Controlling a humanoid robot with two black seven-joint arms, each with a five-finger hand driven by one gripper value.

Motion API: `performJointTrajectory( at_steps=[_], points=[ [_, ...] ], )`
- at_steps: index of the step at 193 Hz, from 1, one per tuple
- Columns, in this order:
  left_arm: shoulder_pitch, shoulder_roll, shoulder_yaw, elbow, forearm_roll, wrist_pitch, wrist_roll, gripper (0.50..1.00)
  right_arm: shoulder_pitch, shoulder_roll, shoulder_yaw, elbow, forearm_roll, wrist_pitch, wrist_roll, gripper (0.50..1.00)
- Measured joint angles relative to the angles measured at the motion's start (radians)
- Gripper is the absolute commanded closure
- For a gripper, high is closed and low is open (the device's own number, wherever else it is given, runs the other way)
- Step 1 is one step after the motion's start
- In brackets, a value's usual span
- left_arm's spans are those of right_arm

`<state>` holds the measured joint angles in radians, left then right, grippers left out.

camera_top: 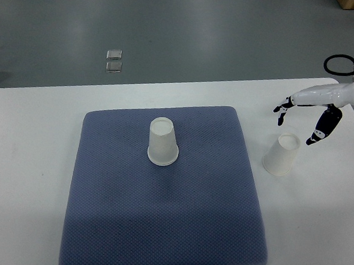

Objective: Stack paper cups
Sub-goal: 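Lower the open right hand around the loose white paper cup, then close the right hand fingers around the white paper cup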

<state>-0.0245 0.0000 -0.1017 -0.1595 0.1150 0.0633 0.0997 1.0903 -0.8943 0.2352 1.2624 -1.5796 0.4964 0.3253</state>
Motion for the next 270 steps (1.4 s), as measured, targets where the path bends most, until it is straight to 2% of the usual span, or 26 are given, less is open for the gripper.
performJointTrajectory(
  at_steps=[56, 102, 200, 238, 270],
  points=[
    [0.000, 0.000, 0.000, 0.000, 0.000, 0.000, 0.000, 0.500, -0.032, 0.038, -0.074, -0.004, -0.017, -0.125, 0.000, 0.579],
    [0.000, 0.000, 0.000, 0.000, 0.000, 0.000, 0.000, 0.500, -0.065, 0.068, -0.077, -0.016, -0.021, -0.190, 0.000, 0.579],
    [0.000, 0.000, 0.000, 0.000, 0.000, 0.000, 0.000, 0.500, -0.139, 0.143, -0.079, -0.108, -0.058, -0.268, 0.000, 0.583],
    [0.000, 0.000, 0.000, 0.000, 0.000, 0.000, 0.000, 0.500, -0.140, 0.146, -0.092, -0.123, -0.065, -0.274, 0.000, 0.585],
    [0.000, 0.000, 0.000, 0.000, 0.000, 0.000, 0.000, 0.500, -0.140, 0.146, -0.109, -0.147, -0.078, -0.310, 0.000, 0.585]
  ],
)
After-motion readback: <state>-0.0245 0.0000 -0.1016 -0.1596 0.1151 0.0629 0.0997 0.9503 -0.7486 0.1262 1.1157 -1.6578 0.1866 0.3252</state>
